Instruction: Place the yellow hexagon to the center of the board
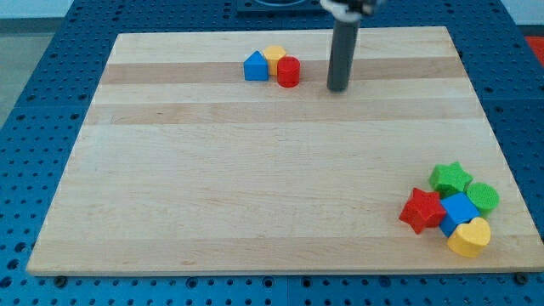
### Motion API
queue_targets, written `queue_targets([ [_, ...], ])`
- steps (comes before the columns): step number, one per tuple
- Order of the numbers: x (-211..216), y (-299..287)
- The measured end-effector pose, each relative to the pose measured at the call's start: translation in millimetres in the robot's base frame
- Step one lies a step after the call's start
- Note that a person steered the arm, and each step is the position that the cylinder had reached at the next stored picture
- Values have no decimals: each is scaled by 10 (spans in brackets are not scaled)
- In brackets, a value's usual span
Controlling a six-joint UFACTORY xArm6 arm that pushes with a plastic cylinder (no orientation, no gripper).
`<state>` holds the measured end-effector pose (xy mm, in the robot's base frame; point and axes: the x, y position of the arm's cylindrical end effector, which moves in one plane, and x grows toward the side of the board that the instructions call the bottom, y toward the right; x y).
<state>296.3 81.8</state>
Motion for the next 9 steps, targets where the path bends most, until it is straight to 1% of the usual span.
queue_targets([
  [1,-977,-160],
  [3,-1024,-498],
  [5,-904,-1276],
  [6,-674,-1606],
  [7,231,-1582],
  [8,1061,-1170],
  [9,1781,-950],
])
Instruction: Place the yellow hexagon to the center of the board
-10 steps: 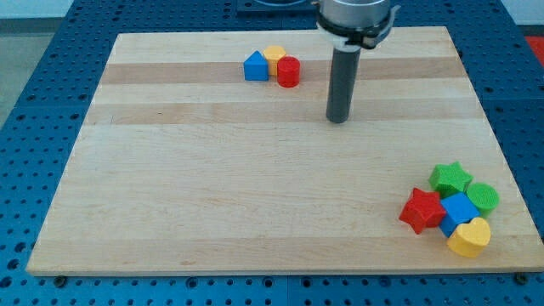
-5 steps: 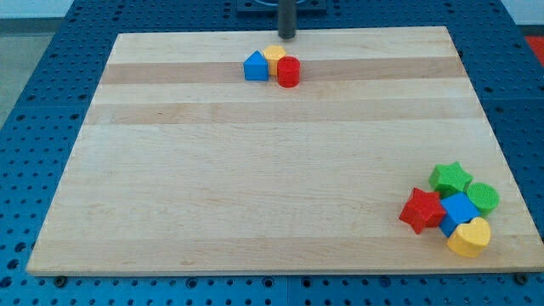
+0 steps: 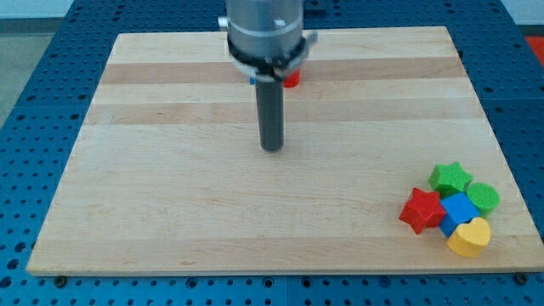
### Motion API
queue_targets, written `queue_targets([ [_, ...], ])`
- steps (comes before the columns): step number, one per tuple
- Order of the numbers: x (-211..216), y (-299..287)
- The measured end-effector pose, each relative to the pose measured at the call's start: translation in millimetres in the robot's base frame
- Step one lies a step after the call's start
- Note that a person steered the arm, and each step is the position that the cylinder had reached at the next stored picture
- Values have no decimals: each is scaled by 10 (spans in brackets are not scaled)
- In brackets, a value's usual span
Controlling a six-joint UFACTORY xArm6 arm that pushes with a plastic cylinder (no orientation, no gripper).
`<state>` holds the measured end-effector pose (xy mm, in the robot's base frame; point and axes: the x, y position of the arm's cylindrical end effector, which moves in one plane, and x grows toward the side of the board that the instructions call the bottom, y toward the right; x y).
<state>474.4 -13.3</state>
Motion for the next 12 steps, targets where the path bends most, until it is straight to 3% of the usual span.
queue_targets([
  [1,230,0],
  [2,230,362],
  [3,123,1198],
  [4,-553,1681],
  [5,-1428,1704],
  [6,-2426,1454],
  [7,-2808,1151],
  [10,-2661,-33],
  [12,-2492,-257],
])
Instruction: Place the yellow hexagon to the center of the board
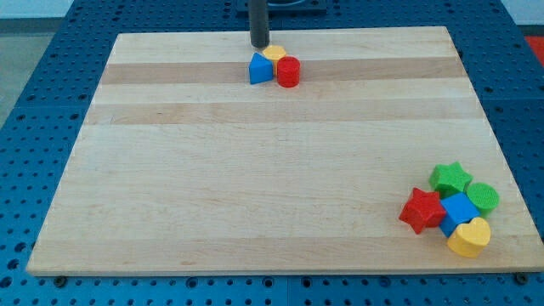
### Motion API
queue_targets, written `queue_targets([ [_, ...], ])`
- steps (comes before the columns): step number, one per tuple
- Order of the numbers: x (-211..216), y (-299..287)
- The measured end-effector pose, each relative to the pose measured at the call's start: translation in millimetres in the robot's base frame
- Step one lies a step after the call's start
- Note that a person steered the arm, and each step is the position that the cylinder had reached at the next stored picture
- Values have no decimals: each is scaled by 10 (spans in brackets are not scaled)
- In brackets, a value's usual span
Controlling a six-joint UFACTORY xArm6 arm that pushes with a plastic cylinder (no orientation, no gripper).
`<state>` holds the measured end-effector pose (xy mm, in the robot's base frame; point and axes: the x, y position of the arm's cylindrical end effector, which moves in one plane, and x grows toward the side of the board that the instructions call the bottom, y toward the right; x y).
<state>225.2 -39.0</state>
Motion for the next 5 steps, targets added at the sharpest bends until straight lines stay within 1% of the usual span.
queue_targets([
  [1,138,102],
  [2,466,224],
  [5,1698,487],
])
